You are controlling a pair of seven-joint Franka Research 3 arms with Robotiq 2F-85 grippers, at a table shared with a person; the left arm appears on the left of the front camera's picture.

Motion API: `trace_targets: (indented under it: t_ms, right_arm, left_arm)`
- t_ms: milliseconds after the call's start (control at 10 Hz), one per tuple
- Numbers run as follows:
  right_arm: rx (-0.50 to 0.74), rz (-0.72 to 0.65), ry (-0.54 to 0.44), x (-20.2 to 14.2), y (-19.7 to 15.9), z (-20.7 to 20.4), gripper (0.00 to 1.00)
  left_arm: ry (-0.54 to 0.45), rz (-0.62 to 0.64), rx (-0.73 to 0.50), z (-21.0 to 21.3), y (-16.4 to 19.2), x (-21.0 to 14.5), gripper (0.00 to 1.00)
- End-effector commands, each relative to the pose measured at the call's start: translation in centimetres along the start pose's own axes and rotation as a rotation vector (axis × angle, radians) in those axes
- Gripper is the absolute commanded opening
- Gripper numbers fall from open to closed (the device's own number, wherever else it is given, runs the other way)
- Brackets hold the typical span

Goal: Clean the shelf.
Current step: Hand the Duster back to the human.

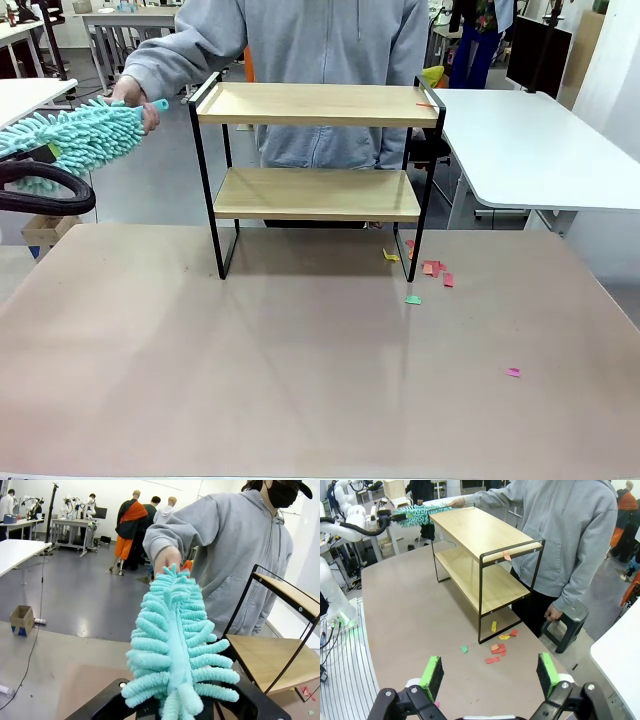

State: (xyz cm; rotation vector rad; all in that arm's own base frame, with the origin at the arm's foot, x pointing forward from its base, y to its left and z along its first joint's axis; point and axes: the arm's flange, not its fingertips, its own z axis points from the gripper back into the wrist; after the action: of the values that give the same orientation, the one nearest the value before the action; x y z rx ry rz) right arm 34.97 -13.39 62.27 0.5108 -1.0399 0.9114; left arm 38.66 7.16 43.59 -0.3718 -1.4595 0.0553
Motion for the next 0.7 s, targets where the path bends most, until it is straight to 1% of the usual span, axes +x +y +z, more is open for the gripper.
trace_targets:
  t_ms: [0,400,500,600]
  right_arm:
    - [-0.002,0.012,-0.017,0.2,0.0,0.0,1.0]
    - [-0.002,0.012,-0.017,0.2,0.0,0.0,1.0]
    - [-0.002,0.012,-0.017,0.2,0.0,0.0,1.0]
    - [-0.002,0.012,-0.017,0.2,0.0,0.0,1.0]
  left_arm:
    - [-0.011,-0.013,0.0,0.0,0.1,0.2,0.18]
    - [0.0,0.0,-0.001,0.0,0.0,0.0,0.18]
    - [-0.013,-0.007,-0.032,0.5,-0.8,1.0,0.76]
    - [0.003,-0.002,-0.035,0.9,-1.3,1.8,0.75]
